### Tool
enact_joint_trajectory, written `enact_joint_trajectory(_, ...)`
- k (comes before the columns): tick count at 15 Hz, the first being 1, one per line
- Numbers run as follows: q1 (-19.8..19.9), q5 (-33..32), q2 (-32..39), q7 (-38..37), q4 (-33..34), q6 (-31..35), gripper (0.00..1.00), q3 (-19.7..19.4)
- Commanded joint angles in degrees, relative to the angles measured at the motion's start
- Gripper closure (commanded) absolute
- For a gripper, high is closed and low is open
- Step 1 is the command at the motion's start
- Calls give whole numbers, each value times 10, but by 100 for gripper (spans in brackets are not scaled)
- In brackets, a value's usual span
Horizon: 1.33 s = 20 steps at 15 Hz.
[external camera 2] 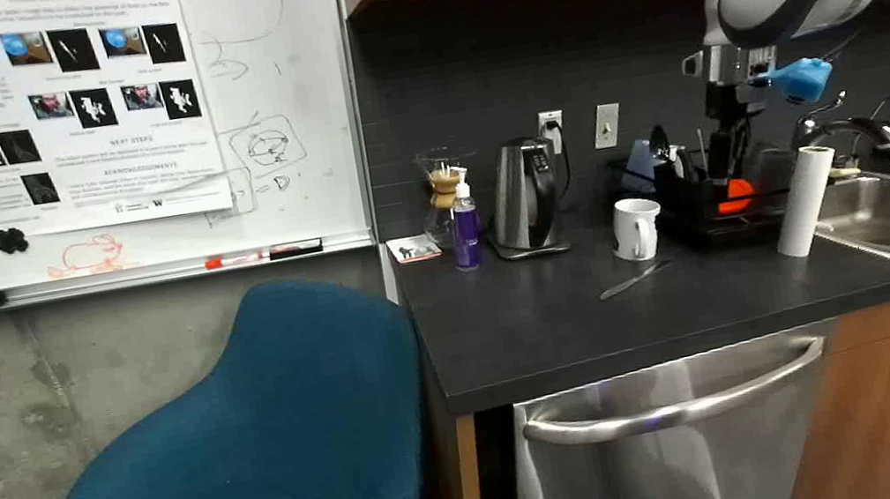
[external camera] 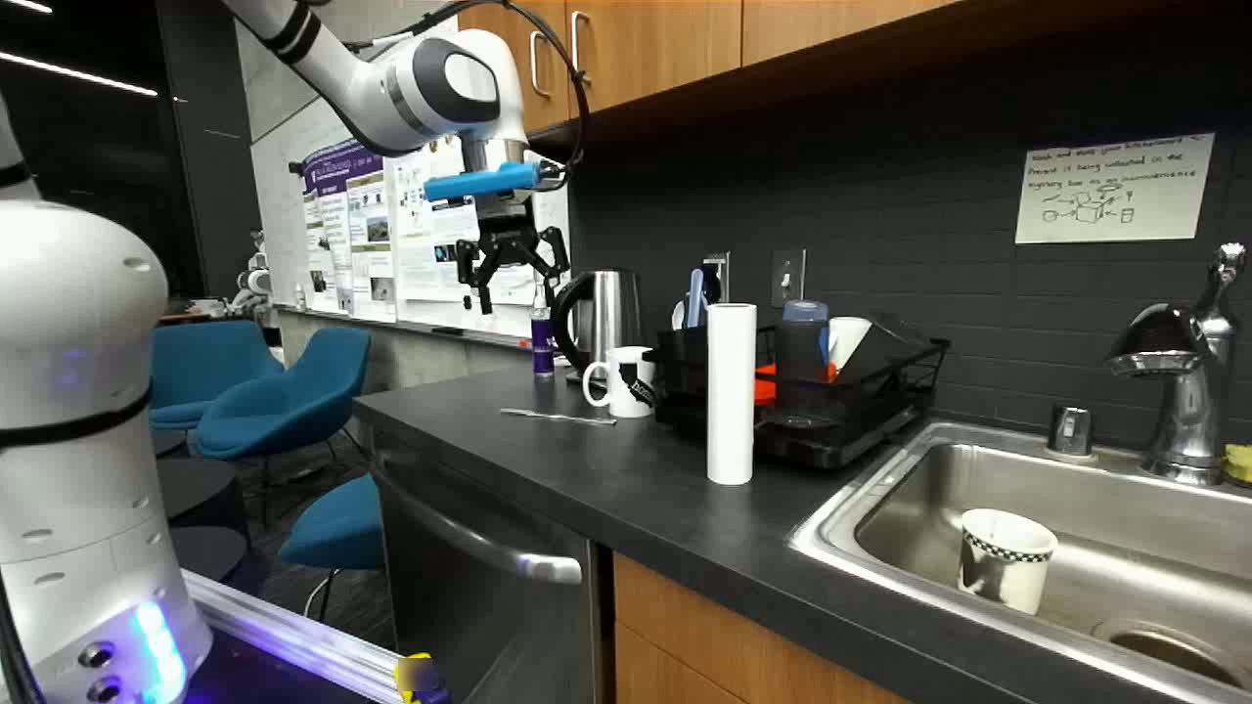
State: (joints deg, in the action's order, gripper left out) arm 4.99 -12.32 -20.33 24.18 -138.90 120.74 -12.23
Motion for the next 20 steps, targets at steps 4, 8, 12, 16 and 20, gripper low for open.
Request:
enact_joint_trajectory(4, 4, 2, 0, 1, 1, -1, 0, 4)
enact_joint_trajectory(8, 4, 2, 0, 1, 1, -1, 0, 4)
enact_joint_trajectory(12, 5, 2, 2, -3, 2, 4, 0, 5)
enact_joint_trajectory(16, 11, 1, 9, -25, 17, 14, 0, 4)
enact_joint_trajectory(20, 29, -5, 13, -62, 36, 34, 0, 1)
